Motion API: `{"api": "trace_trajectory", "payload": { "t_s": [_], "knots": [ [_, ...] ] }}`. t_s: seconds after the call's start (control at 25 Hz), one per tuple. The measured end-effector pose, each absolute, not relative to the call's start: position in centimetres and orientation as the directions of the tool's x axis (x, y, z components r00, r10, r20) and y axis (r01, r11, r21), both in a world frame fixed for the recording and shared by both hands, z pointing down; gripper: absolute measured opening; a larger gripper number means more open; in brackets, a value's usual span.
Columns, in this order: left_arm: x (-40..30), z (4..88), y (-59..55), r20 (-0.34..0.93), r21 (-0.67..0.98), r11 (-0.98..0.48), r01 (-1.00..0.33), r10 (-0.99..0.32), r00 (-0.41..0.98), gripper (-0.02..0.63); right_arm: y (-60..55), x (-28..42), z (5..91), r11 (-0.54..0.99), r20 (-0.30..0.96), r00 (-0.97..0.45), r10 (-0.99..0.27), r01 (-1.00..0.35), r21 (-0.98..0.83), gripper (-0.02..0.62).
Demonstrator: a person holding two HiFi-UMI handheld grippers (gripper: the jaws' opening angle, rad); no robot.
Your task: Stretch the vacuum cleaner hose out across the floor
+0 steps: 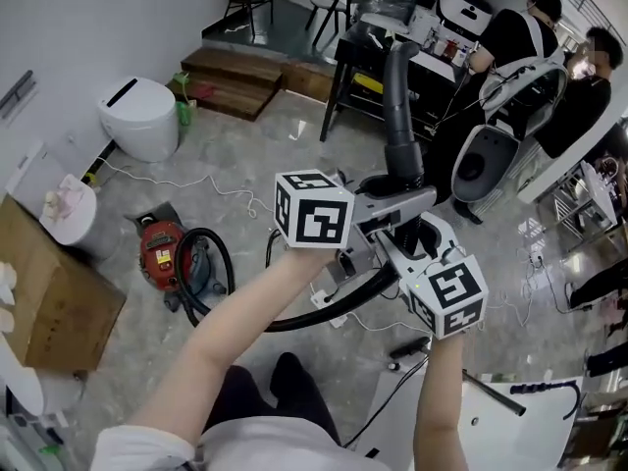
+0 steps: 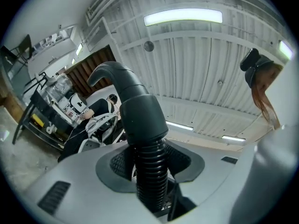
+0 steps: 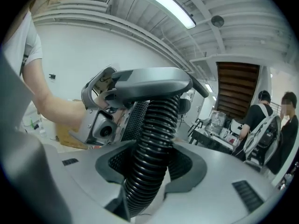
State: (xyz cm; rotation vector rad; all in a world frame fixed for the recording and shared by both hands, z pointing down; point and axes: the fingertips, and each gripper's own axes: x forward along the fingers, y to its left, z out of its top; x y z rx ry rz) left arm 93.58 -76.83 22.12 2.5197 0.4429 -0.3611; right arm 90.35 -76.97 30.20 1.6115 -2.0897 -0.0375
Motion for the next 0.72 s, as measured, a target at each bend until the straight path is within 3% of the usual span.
{"api": "trace_trajectory", "payload": {
  "t_s": [0.52, 0.72],
  "knots": [
    [70.8, 32.9, -66.5, -0.226, 0.555, -0.779, 0.293, 0.198, 0.954, 0.172, -66.1, 66.6, 40.3, 0.326, 0.429, -0.225, -0.875, -0.929, 0.177, 0.193],
    [64.9, 34.1, -62.2, -0.2, 0.562, -0.779, 0.277, 0.197, 0.96, 0.172, -61.8, 60.5, 41.4, 0.334, 0.439, -0.241, -0.865, -0.931, 0.147, 0.192]
  ]
}}
